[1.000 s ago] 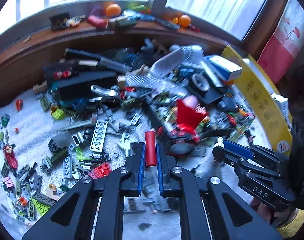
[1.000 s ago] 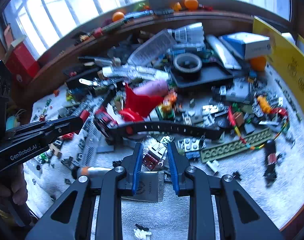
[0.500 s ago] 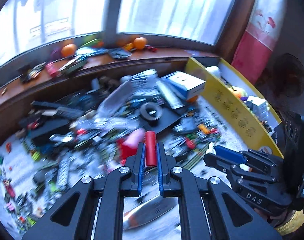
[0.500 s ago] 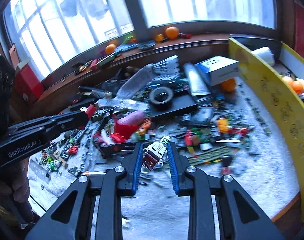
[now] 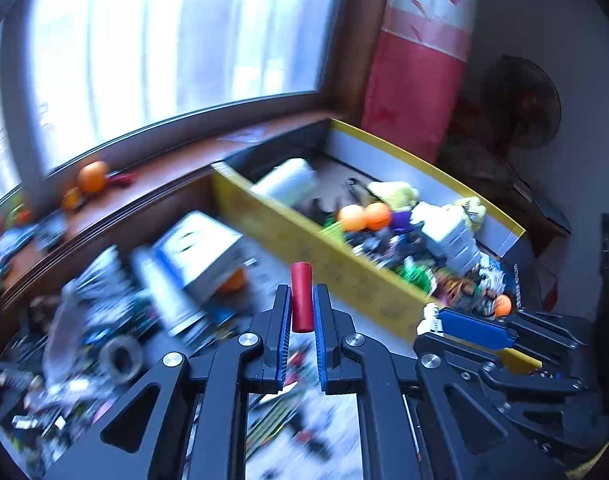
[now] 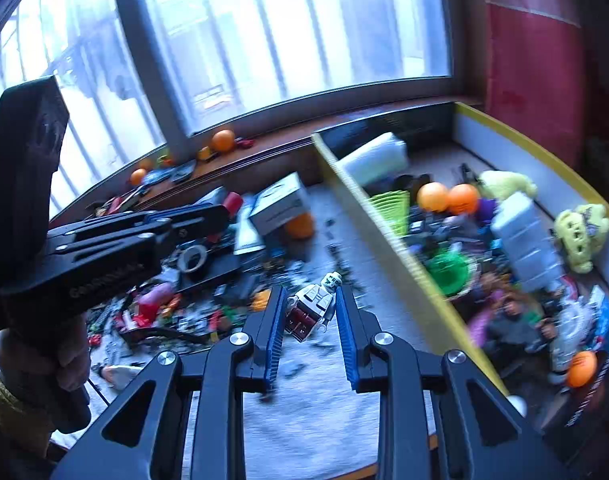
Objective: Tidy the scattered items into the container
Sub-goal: 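Carry the red cylinder and minifigure over the yellow container with both grippers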
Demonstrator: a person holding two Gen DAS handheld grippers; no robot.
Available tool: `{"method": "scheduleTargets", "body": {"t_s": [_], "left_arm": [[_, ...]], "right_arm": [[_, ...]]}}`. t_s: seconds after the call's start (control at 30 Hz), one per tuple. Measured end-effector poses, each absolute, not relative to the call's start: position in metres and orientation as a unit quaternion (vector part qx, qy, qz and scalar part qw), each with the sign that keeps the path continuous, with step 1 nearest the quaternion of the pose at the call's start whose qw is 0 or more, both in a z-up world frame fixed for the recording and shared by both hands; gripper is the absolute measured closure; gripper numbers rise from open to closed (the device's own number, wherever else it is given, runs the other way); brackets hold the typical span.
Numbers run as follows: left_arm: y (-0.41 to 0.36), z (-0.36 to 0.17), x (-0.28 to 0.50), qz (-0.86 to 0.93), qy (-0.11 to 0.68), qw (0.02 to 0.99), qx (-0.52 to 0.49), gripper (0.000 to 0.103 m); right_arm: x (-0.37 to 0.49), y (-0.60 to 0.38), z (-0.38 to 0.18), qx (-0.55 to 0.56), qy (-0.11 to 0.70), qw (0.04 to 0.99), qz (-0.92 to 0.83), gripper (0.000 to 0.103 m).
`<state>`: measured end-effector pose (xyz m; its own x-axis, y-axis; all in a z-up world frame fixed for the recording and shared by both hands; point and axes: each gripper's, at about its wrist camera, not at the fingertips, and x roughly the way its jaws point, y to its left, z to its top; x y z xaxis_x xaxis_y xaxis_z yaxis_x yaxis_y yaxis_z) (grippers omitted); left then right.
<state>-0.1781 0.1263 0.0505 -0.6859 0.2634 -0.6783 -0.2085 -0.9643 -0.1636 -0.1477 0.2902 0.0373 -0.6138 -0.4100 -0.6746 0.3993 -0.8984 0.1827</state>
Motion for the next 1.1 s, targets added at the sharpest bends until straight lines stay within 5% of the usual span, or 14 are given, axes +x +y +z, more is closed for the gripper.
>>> {"method": "scheduleTargets", "body": {"t_s": [0.4, 0.53, 0.73, 0.8, 0.93, 1.1], "left_arm": [[0.222, 0.053, -0.267, 0.909, -0.003, 0.165, -0.383, 0.091], [0.236, 0.053, -0.275, 0.906, 0.010, 0.164, -0.391, 0.078], [0.242, 0.052, -0.275, 0.903, 0.016, 0.161, -0.399, 0.077], [0.241, 0.053, -0.272, 0.903, 0.017, 0.158, -0.400, 0.077], [0.237, 0.056, -0.264, 0.907, 0.023, 0.144, -0.396, 0.077], [0.226, 0.065, -0.250, 0.911, 0.004, 0.125, -0.393, 0.077]], "right_arm": [[-0.201, 0.393, 0.048, 0.362, -0.051, 0.127, -0.922, 0.078], [-0.215, 0.417, 0.044, 0.366, -0.069, 0.099, -0.923, 0.078], [-0.226, 0.430, 0.038, 0.371, -0.085, 0.069, -0.922, 0.078], [-0.227, 0.431, 0.037, 0.374, -0.088, 0.070, -0.920, 0.075], [-0.224, 0.428, 0.037, 0.370, -0.084, 0.064, -0.923, 0.047], [-0.214, 0.419, 0.044, 0.362, -0.074, 0.077, -0.926, 0.045]]}}
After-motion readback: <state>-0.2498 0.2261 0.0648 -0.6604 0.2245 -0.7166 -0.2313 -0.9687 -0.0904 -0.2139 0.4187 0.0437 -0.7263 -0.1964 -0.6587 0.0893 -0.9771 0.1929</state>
